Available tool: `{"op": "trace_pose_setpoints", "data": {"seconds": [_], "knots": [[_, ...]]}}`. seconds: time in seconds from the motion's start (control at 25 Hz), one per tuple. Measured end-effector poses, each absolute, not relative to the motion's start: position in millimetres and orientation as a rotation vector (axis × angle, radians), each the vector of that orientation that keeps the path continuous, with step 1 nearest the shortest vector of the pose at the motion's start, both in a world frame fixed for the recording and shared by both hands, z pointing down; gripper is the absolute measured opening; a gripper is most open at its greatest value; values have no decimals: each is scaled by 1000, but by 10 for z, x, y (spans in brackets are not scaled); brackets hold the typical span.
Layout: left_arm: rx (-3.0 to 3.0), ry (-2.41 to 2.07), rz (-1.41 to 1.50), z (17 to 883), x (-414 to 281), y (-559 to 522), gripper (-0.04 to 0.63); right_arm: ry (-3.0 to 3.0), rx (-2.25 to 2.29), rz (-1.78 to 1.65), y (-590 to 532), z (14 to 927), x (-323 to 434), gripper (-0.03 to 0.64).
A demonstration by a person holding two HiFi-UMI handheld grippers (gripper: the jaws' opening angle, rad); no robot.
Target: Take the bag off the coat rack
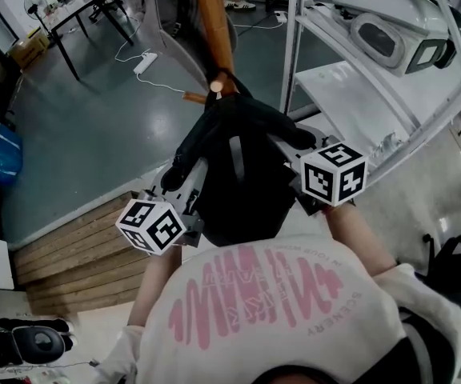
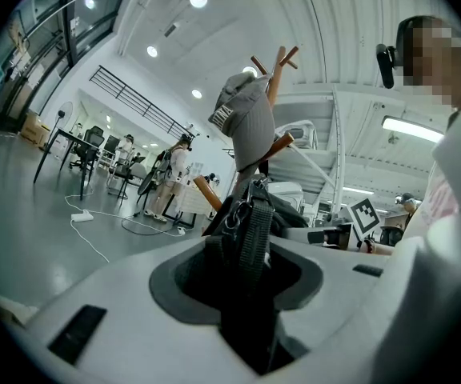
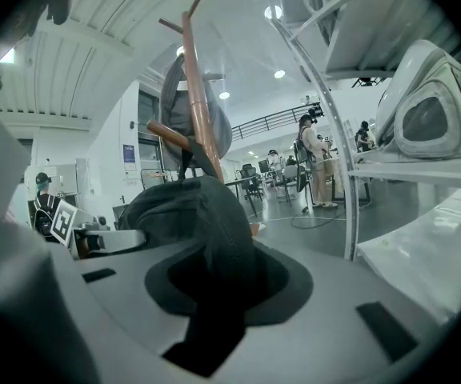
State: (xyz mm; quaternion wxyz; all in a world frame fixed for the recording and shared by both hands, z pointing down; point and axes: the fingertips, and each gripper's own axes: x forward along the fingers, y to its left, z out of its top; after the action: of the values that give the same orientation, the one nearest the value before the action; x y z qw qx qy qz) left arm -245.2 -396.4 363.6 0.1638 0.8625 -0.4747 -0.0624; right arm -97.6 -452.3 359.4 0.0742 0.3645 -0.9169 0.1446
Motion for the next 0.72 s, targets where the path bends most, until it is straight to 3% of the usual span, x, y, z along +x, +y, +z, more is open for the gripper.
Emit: {"op": "trace_pose_setpoints", "data": {"seconds": [0.72], "knots": [[2449, -1422, -150, 3546, -2475, -3863, 121, -2733, 1106, 448, -4391, 3523, -999, 98]]}}
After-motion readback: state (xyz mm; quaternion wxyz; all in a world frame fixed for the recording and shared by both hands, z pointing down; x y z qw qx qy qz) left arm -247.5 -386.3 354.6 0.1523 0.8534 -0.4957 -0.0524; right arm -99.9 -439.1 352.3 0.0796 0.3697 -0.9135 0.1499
